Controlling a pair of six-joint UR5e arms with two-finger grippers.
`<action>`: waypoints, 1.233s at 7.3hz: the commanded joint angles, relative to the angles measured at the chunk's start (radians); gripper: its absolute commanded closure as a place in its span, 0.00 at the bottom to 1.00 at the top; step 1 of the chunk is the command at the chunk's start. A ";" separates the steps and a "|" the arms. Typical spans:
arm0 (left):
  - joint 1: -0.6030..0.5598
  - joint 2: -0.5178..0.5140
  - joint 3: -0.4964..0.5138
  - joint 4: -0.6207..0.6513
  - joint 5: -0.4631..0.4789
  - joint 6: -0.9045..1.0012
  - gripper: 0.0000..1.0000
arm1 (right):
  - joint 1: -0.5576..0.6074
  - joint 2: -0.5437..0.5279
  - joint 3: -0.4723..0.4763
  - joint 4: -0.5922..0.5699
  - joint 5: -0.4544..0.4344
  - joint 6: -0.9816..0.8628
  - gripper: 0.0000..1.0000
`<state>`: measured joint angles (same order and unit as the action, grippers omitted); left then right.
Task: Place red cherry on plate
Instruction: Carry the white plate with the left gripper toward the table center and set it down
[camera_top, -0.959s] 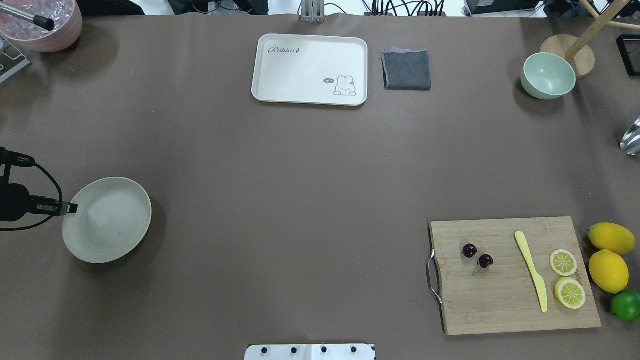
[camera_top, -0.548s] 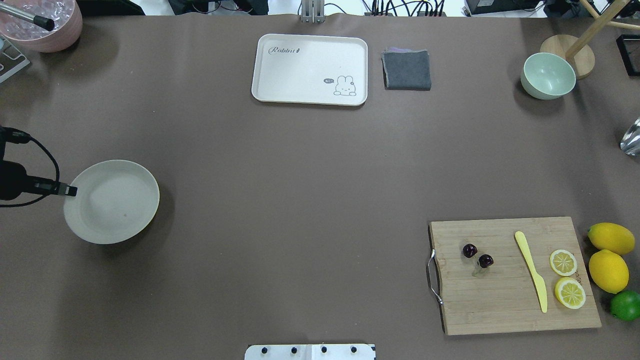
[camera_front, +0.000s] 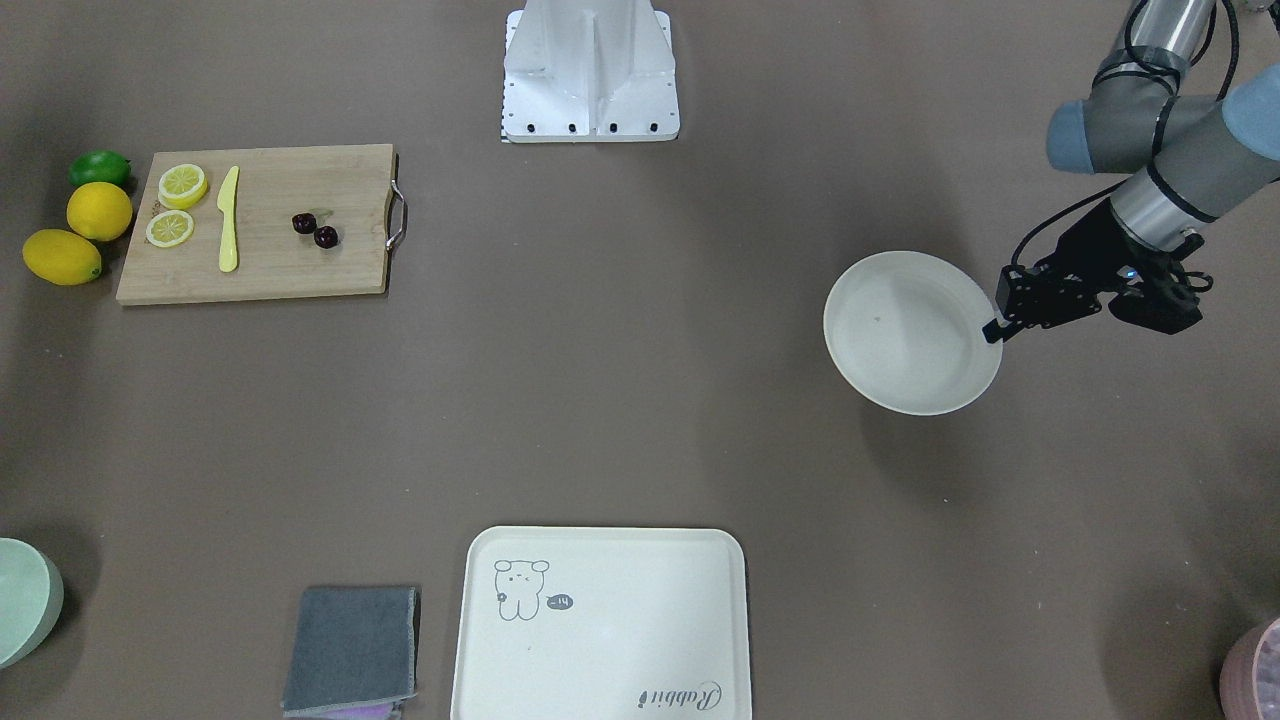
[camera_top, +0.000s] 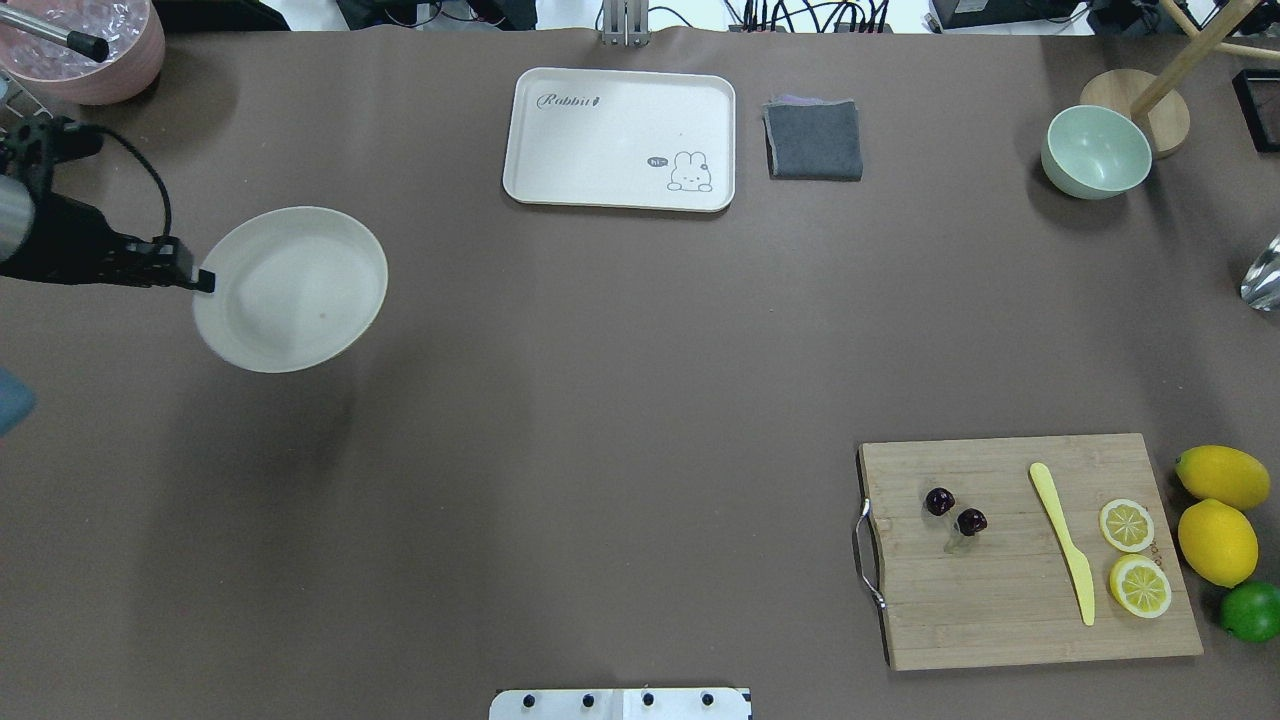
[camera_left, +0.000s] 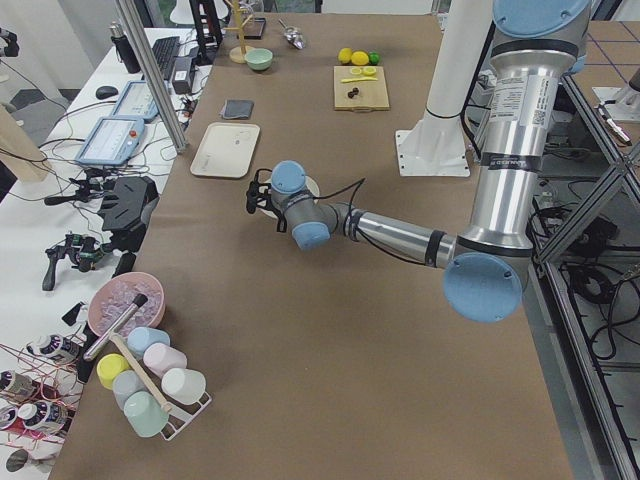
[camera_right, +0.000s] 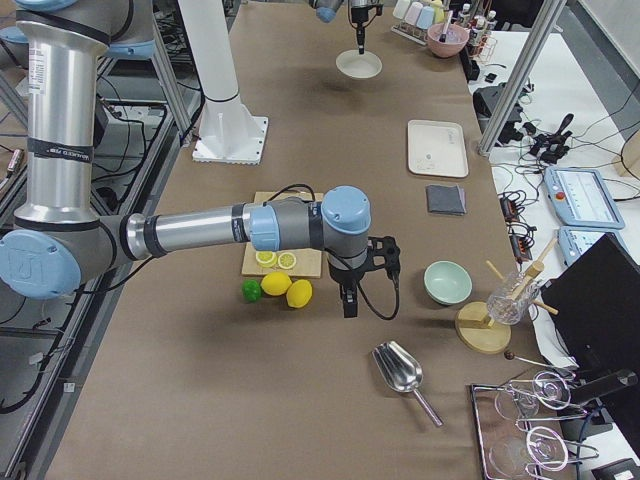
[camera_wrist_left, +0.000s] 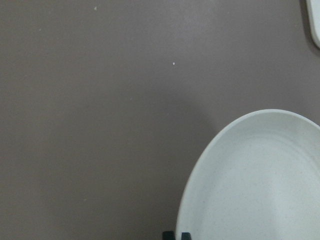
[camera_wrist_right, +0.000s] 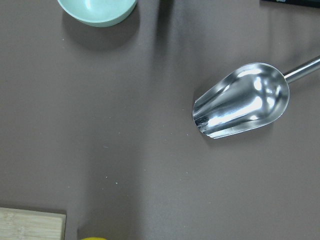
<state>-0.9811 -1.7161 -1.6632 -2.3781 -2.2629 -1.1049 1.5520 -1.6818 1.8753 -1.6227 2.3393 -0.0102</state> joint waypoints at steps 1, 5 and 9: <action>0.181 -0.142 -0.056 0.118 0.194 -0.209 1.00 | -0.007 0.023 0.002 0.000 0.024 0.001 0.00; 0.525 -0.348 -0.037 0.321 0.564 -0.386 1.00 | -0.053 0.036 0.024 0.001 0.029 0.047 0.00; 0.558 -0.349 0.005 0.318 0.608 -0.405 1.00 | -0.248 0.160 0.094 0.001 0.023 0.359 0.00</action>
<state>-0.4290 -2.0653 -1.6620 -2.0611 -1.6605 -1.5081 1.3746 -1.5665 1.9488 -1.6214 2.3654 0.2469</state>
